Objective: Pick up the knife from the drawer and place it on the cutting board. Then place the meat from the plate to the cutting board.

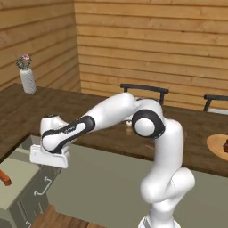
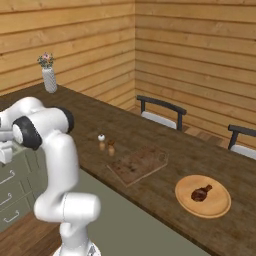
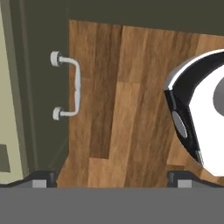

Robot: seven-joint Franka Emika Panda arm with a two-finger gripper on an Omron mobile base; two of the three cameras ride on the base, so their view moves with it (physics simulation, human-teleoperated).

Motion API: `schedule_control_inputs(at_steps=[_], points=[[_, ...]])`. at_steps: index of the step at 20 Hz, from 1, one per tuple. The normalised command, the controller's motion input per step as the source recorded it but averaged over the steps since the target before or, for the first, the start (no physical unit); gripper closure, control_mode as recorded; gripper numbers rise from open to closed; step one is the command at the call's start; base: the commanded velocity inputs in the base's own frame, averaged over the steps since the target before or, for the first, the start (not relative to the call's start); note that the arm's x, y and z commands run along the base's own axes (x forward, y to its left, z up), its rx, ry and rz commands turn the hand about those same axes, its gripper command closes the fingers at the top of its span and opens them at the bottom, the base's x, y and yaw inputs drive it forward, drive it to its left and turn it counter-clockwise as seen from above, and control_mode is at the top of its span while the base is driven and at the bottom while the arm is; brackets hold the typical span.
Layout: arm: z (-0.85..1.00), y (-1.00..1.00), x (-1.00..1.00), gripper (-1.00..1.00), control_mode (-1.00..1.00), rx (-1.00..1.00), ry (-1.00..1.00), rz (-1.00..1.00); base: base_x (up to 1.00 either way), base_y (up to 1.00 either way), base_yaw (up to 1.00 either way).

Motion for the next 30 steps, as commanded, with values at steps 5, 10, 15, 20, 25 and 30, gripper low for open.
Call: schedule_control_inputs(at_steps=[5, 10, 15, 20, 25, 30], points=[[-0.24, 0.47, 0.54, -1.00, -1.00, -0.08, 0.00, -0.01, 0.00, 0.00, 0.00], [0.00, 0.49, 0.36, -1.00, -1.00, -0.03, 0.00, 0.00, 0.00, 0.00, 0.00], [-0.42, 0.37, 0.37, -1.00, -1.00, -0.08, 0.00, 0.00, 0.00, 0.00, 0.00], [-0.49, 0.22, 0.20, -1.00, -1.00, -0.10, -0.01, 0.00, 0.00, 0.00, 0.00], [-0.35, 0.11, 0.02, -1.00, -1.00, -0.08, -0.05, 0.00, 0.00, 0.00, 0.00], [-0.28, -0.31, -0.61, -1.00, -1.00, -0.01, -0.01, 0.00, 0.00, 0.00, 0.00]])
